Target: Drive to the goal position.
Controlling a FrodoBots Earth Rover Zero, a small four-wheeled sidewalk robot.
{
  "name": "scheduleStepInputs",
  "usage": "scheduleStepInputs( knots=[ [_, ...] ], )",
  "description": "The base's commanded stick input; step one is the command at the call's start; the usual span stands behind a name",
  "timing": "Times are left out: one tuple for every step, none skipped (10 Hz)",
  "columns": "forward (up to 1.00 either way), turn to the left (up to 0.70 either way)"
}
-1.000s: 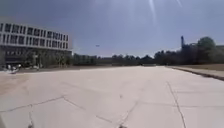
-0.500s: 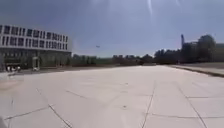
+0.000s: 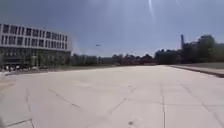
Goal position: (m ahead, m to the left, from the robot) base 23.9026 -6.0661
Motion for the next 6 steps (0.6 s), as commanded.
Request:
scheduleStepInputs(
  knots=[
    [0.85, 0.0],
    [0.85, -0.01],
    [0.85, -0.16],
    [0.85, -0.33],
    [0.85, -0.34],
    [0.85, -0.34]
  ],
)
